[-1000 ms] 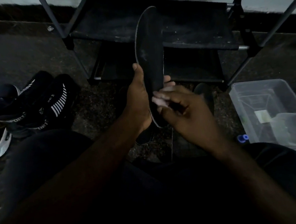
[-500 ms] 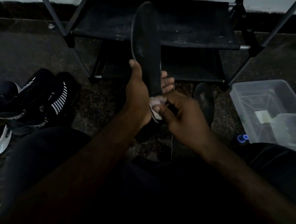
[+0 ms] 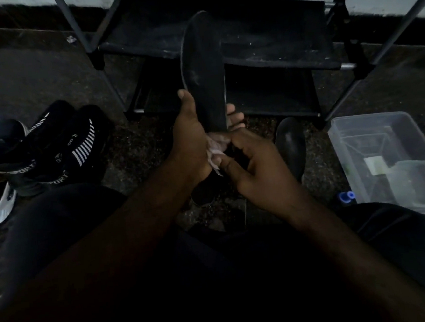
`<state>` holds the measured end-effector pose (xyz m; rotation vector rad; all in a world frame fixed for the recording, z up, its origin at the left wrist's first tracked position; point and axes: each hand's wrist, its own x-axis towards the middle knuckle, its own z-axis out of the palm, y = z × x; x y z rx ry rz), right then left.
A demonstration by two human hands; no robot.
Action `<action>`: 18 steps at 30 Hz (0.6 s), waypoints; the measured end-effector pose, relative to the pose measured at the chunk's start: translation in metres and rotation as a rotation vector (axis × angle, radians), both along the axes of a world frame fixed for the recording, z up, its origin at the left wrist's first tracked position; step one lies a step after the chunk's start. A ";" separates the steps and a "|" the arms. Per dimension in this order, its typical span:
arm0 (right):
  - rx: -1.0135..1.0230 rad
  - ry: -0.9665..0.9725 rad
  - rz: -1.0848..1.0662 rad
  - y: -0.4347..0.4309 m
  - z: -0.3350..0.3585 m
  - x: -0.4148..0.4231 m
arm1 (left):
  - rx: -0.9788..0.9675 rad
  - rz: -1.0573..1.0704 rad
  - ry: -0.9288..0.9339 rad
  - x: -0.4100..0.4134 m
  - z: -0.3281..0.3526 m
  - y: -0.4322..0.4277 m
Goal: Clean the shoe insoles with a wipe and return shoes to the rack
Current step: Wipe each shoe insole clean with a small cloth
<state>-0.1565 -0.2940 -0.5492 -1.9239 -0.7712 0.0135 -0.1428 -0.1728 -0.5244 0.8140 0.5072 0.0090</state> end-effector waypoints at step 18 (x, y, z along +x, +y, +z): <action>-0.058 -0.049 -0.148 0.003 -0.011 -0.001 | 0.077 -0.069 0.024 -0.004 -0.006 -0.005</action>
